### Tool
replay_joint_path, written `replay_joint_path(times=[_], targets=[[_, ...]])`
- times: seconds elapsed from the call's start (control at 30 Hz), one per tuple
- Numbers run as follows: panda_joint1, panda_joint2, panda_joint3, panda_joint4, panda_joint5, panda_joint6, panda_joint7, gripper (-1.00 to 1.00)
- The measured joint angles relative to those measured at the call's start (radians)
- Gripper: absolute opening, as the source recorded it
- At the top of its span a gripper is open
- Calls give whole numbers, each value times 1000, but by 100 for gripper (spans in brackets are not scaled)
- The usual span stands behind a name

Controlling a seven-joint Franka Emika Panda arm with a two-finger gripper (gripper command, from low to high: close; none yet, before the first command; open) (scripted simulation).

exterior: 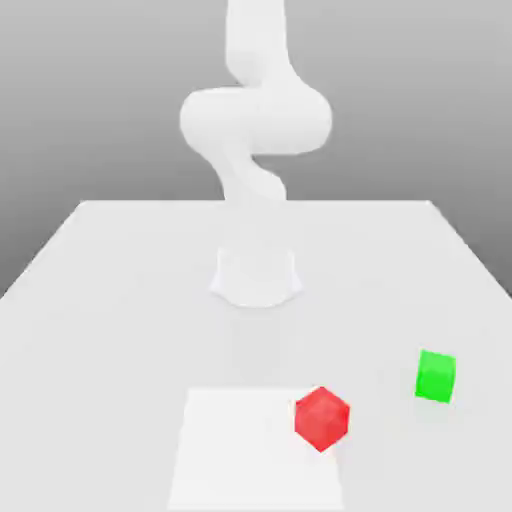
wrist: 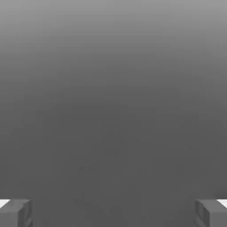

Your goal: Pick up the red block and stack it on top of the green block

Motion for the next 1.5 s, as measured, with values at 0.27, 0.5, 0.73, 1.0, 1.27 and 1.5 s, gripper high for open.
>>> replay_joint_path(times=[0.27, 0.5, 0.73, 1.0, 1.27, 1.5], targets=[[78, 301, -1, -159, -16, 172, -165, 0], [137, 555, 4, -295, -11, 317, -317, 0], [172, 809, 22, -383, 1, 481, -434, 0], [178, 974, 12, -363, -9, 619, -430, -100], [173, 848, 19, -382, -2, 512, -436, -100], [322, 699, 83, -400, 37, 385, -358, -100]])
